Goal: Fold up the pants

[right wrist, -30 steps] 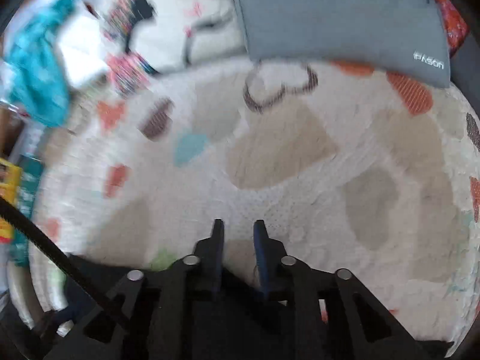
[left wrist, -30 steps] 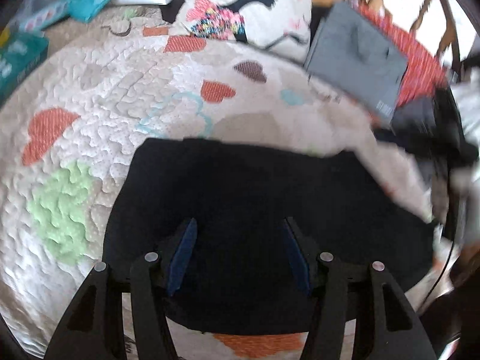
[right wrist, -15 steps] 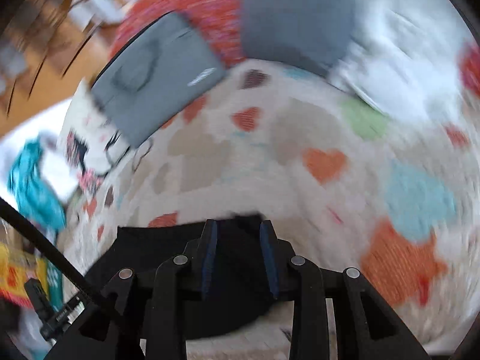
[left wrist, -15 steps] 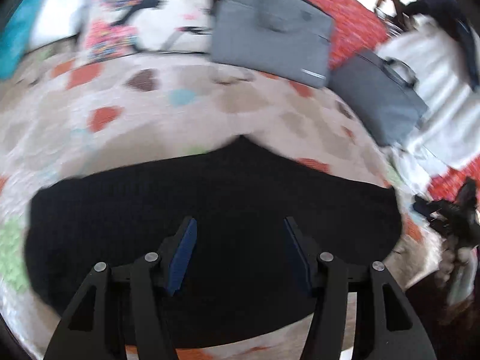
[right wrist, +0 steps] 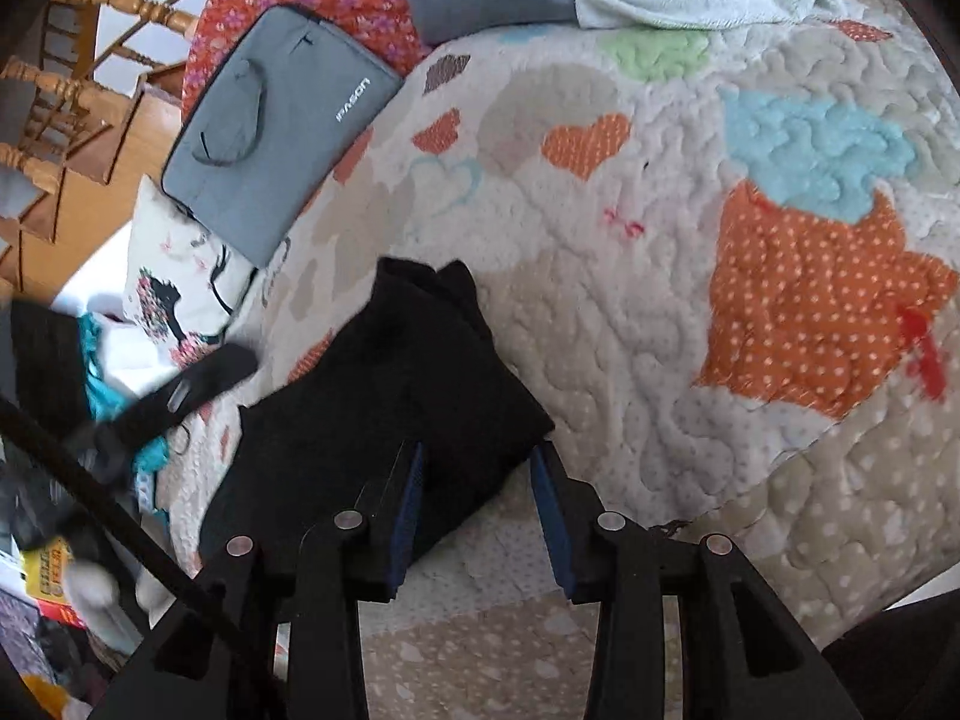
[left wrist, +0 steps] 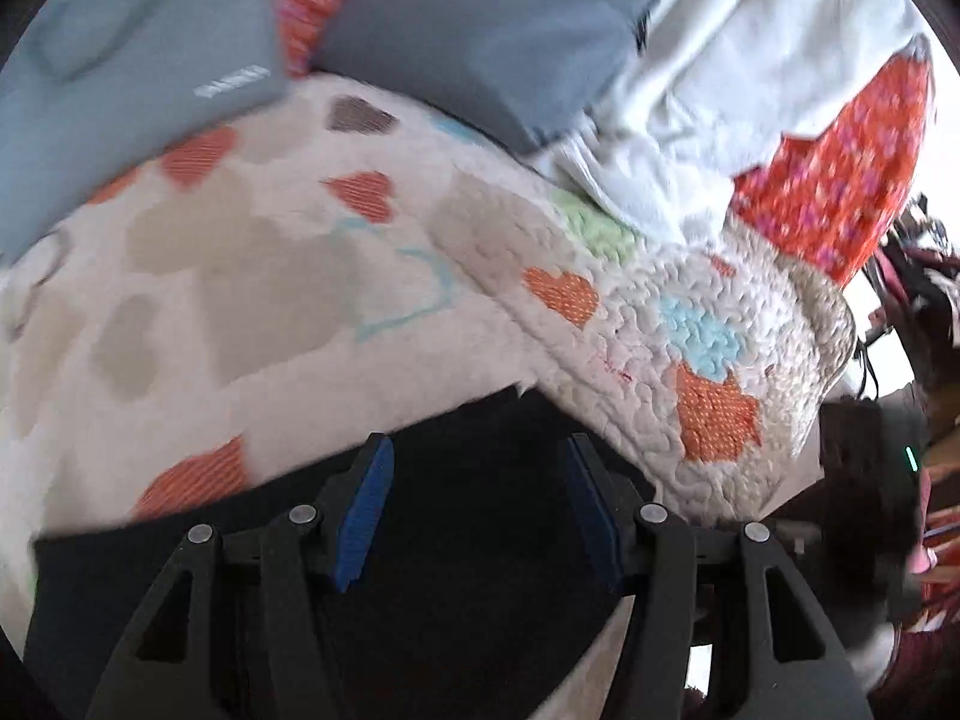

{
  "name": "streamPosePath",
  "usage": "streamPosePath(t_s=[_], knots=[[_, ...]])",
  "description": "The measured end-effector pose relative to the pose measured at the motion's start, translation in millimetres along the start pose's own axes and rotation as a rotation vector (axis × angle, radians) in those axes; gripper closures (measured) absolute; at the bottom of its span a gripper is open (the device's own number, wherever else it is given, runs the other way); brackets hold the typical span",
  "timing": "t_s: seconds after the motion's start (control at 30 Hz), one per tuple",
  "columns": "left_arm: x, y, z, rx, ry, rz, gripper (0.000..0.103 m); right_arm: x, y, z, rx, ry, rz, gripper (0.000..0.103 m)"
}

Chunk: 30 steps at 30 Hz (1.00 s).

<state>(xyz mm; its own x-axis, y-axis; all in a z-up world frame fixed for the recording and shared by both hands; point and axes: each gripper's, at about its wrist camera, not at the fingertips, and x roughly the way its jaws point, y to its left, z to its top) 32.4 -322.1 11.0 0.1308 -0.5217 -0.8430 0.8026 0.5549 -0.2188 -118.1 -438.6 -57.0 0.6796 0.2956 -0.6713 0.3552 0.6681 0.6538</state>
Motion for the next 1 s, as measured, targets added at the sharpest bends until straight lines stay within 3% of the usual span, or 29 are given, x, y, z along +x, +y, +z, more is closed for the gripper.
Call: streamPosePath(t_s=[0.23,0.37,0.4,0.43,0.47,0.5,0.53,0.7,0.87,1.0], knots=[[68.2,-7.3,27.0,0.032,0.106,-0.017,0.045,15.6,1.5,-1.4,-0.008,-0.034,-0.025,0.059],[82.4,-26.2,23.9,0.122,0.141,0.037,0.034,21.9,11.6,1.8,-0.047,-0.075,-0.027,0.055],[80.7,-28.5,22.9,0.133,0.145,0.062,0.046,22.1,13.7,2.7,-0.056,-0.079,-0.029,0.058],[78.0,-28.7,22.8,0.138,0.140,0.076,0.075,21.5,15.6,3.7,-0.063,-0.083,-0.023,0.070],[72.6,-25.5,23.5,0.125,0.131,0.068,0.086,21.1,19.1,5.1,-0.074,-0.078,0.004,0.078],[64.1,-17.3,24.3,0.074,0.127,0.004,0.095,20.2,22.9,5.4,-0.083,-0.078,0.020,0.081],[54.1,-10.3,24.2,0.029,0.108,-0.041,0.095,17.7,30.4,4.8,-0.112,-0.091,0.024,0.081],[-23.7,21.2,-0.5,-0.074,-0.061,-0.089,0.095,8.7,83.6,-7.4,-0.299,-0.107,0.071,0.083],[-79.5,81.8,-55.3,-0.243,-0.167,-0.028,0.094,33.0,143.1,-34.0,-0.497,0.005,0.134,0.083],[-96.6,144.1,-109.5,-0.447,-0.166,0.008,0.092,80.3,179.4,-60.1,-0.641,0.146,0.126,0.073]])
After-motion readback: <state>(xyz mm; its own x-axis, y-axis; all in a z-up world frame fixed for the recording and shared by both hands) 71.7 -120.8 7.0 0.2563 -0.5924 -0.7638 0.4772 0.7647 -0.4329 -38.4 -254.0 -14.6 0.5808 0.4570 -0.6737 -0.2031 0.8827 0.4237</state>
